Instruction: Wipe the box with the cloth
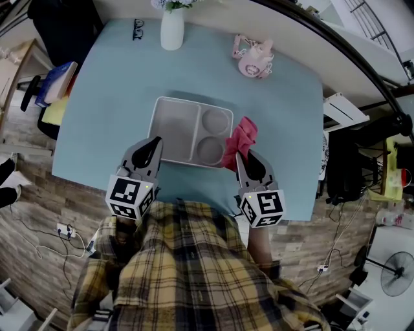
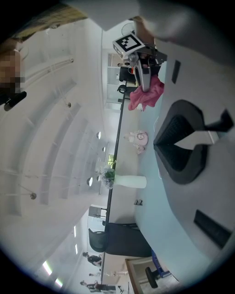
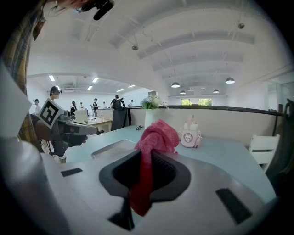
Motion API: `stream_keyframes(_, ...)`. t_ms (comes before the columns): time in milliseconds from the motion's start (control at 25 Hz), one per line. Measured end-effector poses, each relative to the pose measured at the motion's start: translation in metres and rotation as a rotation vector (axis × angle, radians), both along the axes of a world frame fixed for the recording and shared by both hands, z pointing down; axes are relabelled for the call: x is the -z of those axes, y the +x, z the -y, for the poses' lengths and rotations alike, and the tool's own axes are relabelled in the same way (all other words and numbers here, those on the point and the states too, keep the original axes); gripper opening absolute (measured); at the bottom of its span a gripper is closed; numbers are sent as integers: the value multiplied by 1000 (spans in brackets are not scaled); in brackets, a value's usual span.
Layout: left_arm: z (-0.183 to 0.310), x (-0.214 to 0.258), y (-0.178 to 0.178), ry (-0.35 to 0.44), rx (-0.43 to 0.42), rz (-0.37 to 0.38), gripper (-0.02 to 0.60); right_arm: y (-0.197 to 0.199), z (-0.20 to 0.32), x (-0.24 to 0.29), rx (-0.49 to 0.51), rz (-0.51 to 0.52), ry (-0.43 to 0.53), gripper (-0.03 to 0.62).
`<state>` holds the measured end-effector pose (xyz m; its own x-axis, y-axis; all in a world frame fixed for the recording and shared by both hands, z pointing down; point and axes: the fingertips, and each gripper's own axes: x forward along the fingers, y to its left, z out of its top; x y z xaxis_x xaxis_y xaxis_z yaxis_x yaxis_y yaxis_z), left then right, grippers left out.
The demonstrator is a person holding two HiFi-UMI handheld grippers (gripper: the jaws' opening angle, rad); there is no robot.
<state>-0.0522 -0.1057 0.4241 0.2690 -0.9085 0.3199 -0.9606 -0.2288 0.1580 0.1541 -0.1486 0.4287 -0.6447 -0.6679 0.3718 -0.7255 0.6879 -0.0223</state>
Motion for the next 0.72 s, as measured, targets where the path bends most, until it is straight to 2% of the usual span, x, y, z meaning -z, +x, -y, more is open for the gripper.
stream_keyframes(720, -1, 2, 1, 4, 6, 1, -9, 0, 0, 1, 7, -9, -2, 54)
